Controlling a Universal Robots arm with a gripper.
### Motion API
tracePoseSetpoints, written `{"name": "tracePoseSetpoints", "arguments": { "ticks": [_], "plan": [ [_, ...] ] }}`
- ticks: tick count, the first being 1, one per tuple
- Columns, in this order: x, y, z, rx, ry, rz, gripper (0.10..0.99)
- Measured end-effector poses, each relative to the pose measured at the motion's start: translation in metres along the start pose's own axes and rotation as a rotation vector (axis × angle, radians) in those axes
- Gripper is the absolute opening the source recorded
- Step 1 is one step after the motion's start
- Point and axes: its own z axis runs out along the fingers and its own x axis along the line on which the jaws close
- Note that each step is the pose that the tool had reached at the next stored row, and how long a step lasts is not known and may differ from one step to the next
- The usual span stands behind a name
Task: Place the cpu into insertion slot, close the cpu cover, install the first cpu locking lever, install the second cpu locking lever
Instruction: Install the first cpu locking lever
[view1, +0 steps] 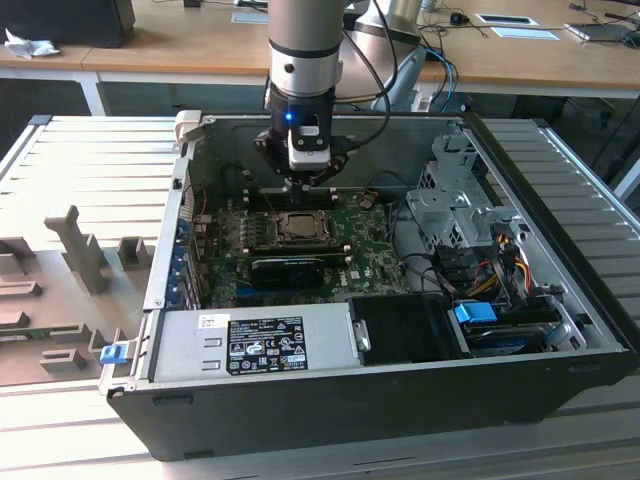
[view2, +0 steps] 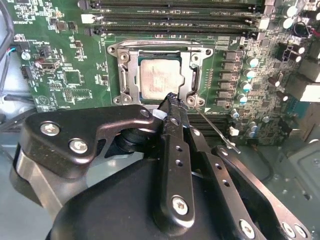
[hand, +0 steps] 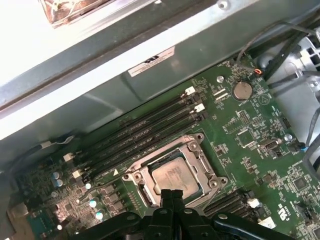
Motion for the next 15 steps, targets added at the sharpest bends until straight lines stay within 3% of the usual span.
{"name": "tracePoseSetpoints", "arguments": {
  "ticks": [15],
  "plan": [
    [0.0, 0.0, 0.0, 0.001, 0.0062, -0.142, 0.106]
  ]
}}
